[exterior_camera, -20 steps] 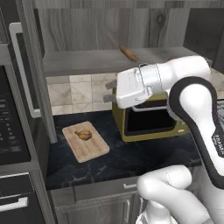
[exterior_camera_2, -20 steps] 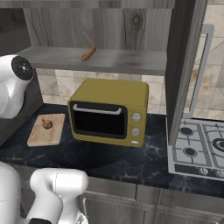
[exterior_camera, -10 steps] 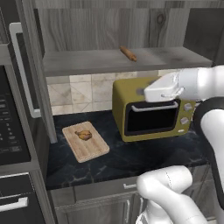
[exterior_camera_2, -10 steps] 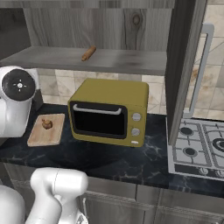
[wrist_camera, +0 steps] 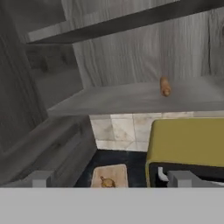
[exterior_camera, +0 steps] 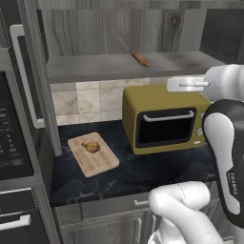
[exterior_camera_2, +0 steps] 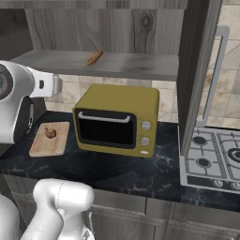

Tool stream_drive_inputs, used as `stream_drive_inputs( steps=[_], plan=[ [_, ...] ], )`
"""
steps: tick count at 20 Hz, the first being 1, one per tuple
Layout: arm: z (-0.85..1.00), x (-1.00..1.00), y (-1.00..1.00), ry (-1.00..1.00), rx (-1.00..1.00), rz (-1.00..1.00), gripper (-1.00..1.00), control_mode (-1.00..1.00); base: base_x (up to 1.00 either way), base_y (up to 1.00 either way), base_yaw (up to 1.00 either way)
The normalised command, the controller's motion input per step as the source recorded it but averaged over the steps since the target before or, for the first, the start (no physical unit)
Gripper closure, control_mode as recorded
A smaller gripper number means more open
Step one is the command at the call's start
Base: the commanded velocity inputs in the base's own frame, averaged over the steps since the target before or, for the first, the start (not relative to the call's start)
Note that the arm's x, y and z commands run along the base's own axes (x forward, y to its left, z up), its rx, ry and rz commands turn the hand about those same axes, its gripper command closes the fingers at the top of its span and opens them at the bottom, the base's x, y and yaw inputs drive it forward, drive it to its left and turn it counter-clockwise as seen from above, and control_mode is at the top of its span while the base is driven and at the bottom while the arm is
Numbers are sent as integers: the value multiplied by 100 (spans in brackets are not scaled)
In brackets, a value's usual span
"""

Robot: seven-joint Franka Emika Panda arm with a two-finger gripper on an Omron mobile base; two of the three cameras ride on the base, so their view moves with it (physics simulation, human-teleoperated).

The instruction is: Open the cabinet, retrieve the rolling pin, and place it next to the meat on the cutting board to prepare for tenderizing.

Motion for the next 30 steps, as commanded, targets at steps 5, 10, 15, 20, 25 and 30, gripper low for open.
stream_drive_inputs(
  steps=[5, 10, 15, 20, 25, 30],
  plan=[
    [0, 31, -32, 1, -8, -30, -100, -100, 0, 0, 0],
    [0, 32, -18, 0, -9, -21, -100, -100, 0, 0, 0],
    [0, 39, -8, 0, -9, -17, -100, -100, 0, 0, 0],
    [0, 32, -6, 0, -8, -11, -100, -100, 0, 0, 0],
    [0, 26, -8, 0, -4, -4, -100, -100, 0, 0, 0],
    [0, 29, -10, 0, -1, 0, -100, -100, 0, 0, 0]
  ],
)
